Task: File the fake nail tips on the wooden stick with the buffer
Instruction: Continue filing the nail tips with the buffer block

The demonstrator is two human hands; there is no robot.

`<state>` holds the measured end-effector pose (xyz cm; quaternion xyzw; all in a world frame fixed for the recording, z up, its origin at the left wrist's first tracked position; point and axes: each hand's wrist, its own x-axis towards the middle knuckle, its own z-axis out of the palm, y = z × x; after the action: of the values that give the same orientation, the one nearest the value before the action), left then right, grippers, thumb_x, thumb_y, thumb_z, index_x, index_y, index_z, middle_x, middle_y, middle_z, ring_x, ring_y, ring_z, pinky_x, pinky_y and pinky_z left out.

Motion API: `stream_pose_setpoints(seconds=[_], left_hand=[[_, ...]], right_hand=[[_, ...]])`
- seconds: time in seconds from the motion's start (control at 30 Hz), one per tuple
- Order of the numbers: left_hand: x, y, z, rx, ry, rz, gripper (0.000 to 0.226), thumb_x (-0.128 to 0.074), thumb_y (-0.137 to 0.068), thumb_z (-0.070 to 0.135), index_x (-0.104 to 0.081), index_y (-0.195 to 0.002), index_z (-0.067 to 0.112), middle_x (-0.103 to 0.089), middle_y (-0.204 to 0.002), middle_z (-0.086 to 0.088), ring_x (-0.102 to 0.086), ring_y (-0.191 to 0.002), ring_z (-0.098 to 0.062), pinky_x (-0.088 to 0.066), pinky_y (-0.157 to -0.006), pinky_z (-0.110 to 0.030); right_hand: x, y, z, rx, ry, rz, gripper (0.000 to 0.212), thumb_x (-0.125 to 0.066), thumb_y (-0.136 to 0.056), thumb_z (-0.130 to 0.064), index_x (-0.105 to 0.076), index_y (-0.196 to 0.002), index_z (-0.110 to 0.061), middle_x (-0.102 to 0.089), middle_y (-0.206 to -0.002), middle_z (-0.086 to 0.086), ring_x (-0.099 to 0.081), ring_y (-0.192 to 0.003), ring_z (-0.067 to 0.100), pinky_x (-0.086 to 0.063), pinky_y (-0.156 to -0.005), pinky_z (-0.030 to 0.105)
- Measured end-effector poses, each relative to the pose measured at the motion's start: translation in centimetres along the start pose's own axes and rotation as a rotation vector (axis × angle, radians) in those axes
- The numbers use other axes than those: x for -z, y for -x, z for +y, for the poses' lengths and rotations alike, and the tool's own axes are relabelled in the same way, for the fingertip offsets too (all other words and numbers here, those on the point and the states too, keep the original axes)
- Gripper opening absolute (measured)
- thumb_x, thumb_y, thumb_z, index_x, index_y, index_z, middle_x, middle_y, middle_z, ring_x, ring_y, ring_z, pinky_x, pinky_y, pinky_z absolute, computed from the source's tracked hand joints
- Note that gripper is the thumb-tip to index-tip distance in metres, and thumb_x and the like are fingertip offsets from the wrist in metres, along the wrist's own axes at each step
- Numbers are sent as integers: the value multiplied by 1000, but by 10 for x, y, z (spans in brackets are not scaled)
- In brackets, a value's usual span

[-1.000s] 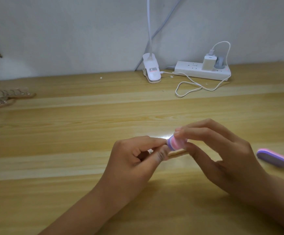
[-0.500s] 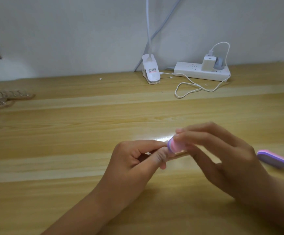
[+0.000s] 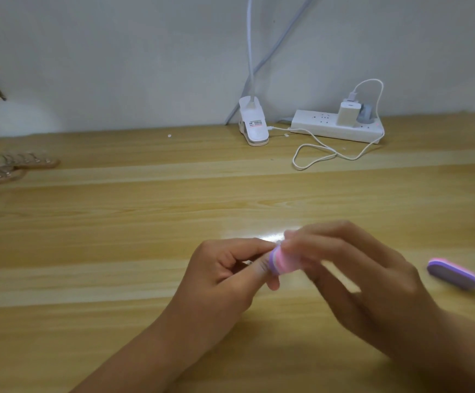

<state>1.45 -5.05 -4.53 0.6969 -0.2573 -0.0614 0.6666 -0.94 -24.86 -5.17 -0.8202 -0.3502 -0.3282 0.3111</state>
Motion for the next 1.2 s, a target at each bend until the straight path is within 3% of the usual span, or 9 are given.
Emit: stream_pose_setpoints(seconds=[0.17, 0.3, 0.43, 0.6, 0.77, 0.9, 1.0, 1.07, 1.2], left_hand=[[0, -1, 2, 28, 8, -12, 20, -61, -89, 24, -74, -78, 15, -62, -63, 2, -34, -38, -11, -28, -41, -14], [-1, 0, 4, 39, 54, -60, 22, -58, -92, 24, -73, -78, 16, -60, -61, 0, -34, -36, -11, -28, -40, -15], [-1, 0, 5, 81, 100, -86, 22, -55, -91, 19, -70, -79, 9, -59, -61, -3, -33, -34, -9, -28, -40, -15], [-1, -1, 7, 68, 89, -110, 24, -54, -93, 24, -70, -77, 18, -58, -62, -4, -35, -33, -8, -28, -39, -15], [2, -2, 6, 100, 101, -127, 27, -48, -95, 21, -66, -78, 11, -57, -62, -5, -34, -33, -8, -26, -39, -14], [2, -1, 6, 116, 119, -177, 28, -49, -97, 22, -65, -76, 16, -55, -60, -2, -34, -33, -9, -26, -39, -13], [5, -2, 5, 159, 160, -172, 28, -48, -95, 22, -64, -74, 14, -51, -56, -2, -31, -35, -9, -25, -38, -12], [7, -3, 6, 194, 202, -181, 27, -51, -93, 22, -64, -72, 13, -48, -53, -2, -28, -35, -8, -24, -37, -11], [6, -3, 8, 272, 356, -246, 26, -55, -89, 22, -59, -64, 14, -39, -48, 2, -22, -34, -7, -20, -35, -12]], right_hand=[[8, -6, 9, -101, 23, 86, 20, -64, -89, 4, -69, -106, -5, -67, -104, 0, -66, -98, 11, -52, -86, 25], [3, -4, -1, -24, -16, 63, 22, -63, -93, 2, -67, -111, -10, -66, -106, 3, -65, -102, 10, -50, -89, 19], [4, -5, 8, -102, 30, 70, 21, -66, -89, 4, -68, -106, -9, -66, -100, 2, -65, -94, 11, -53, -82, 28], [2, -1, -4, -12, -36, 53, 20, -63, -93, -2, -65, -111, -11, -63, -104, 2, -64, -100, 11, -48, -89, 18], [5, -4, 6, -90, 28, 77, 18, -66, -88, 5, -68, -103, -3, -64, -98, 4, -64, -91, 14, -52, -80, 29], [3, 0, -3, 20, 0, 35, 22, -62, -94, 0, -64, -113, -10, -61, -107, 1, -64, -100, 15, -50, -89, 23], [4, -3, 8, -34, 57, 46, 26, -64, -89, 6, -67, -109, -11, -65, -102, 4, -65, -95, 15, -52, -85, 28], [6, -4, 7, -41, 45, 80, 30, -65, -89, 6, -64, -111, -15, -66, -102, 4, -64, -97, 12, -51, -88, 25], [-1, 4, -8, 129, 28, 9, 31, -62, -92, 6, -62, -119, -9, -64, -113, 6, -65, -108, 19, -50, -95, 27]])
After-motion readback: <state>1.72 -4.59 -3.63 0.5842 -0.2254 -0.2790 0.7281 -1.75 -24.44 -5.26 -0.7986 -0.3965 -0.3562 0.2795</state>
